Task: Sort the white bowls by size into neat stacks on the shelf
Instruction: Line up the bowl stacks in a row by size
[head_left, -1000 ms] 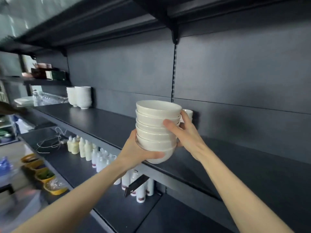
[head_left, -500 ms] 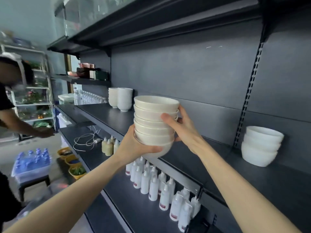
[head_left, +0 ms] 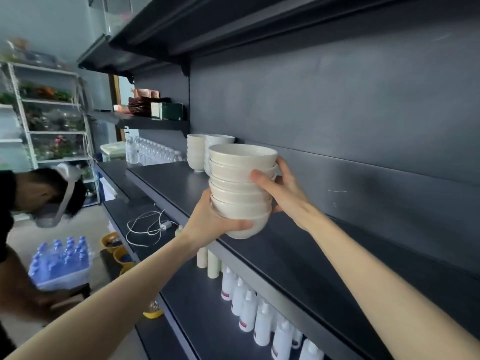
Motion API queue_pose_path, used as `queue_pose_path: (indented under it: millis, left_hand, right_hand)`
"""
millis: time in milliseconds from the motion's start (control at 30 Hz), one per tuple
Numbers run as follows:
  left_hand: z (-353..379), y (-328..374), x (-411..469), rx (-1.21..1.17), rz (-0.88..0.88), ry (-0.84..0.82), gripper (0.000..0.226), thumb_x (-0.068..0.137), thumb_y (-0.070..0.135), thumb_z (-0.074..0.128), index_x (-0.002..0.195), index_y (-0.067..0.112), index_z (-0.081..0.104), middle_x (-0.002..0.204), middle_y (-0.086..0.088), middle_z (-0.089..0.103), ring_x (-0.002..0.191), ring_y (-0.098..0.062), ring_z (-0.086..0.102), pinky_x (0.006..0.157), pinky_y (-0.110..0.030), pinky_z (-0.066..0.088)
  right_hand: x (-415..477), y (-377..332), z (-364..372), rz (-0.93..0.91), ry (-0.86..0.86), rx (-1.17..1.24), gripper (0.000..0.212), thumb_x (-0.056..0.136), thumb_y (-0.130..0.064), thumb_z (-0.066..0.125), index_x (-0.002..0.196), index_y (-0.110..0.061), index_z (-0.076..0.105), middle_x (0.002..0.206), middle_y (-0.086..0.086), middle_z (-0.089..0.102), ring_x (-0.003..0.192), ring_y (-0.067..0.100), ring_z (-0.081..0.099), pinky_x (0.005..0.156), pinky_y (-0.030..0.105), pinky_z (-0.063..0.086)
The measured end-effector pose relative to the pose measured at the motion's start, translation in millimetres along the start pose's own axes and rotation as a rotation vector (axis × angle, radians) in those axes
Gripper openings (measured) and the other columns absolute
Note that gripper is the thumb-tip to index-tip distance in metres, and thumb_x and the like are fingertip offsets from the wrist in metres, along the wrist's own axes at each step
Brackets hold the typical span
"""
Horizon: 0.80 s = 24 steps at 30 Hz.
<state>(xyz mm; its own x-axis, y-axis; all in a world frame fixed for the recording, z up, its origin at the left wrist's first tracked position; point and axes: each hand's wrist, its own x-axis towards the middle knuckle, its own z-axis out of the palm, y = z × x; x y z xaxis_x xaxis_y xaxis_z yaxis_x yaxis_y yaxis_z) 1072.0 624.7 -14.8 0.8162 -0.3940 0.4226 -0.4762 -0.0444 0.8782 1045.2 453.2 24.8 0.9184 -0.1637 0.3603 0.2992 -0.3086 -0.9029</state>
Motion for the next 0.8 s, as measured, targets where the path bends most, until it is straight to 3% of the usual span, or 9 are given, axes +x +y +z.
queue_pose_path:
  millis: [200,367,600,800]
  left_hand:
    - [-37,-59,85,-0.069,0.051,-0.132,0.062,0.064,-0.006,0.083,0.098,0.037,0.055,0.087,0.033,0.069,0.085,0.012,0.064,0.066,-0.006,0.049]
    - [-65,-105,155,-0.12,0.046,-0.281,0.065,0.057,0.002,0.085,0.109,0.032,0.057,0.1,0.022,0.071,0.095,0.004,0.066,0.071,-0.011,0.051]
    - [-66,-156,226,-0.201,0.087,-0.468,0.064,0.064,-0.011,0.081,0.103,0.034,0.057,0.095,0.026,0.071,0.091,0.007,0.066,0.07,-0.011,0.051]
    - [-56,-192,284,-0.236,0.073,-0.53,0.072,0.06,-0.005,0.086,0.119,0.023,0.058,0.109,0.012,0.072,0.102,-0.002,0.066,0.076,-0.014,0.051]
  right_hand:
    - [78,32,31,0.023,0.106,-0.026,0.081,0.07,-0.055,0.075,0.139,-0.043,0.034,0.119,-0.008,0.065,0.106,0.012,0.064,0.091,0.048,0.054]
    - [128,55,58,0.08,0.24,-0.055,0.092,0.063,-0.062,0.076,0.141,-0.042,0.032,0.126,-0.008,0.061,0.111,0.011,0.061,0.093,0.05,0.052]
    - [178,89,67,0.14,0.382,-0.081,0.09,0.059,-0.064,0.076,0.137,-0.043,0.037,0.127,-0.015,0.06,0.115,0.007,0.058,0.095,0.049,0.051]
    - [218,115,66,0.156,0.442,-0.063,0.086,0.064,-0.055,0.072,0.14,-0.037,0.036,0.125,-0.012,0.062,0.112,0.006,0.061,0.076,0.034,0.057]
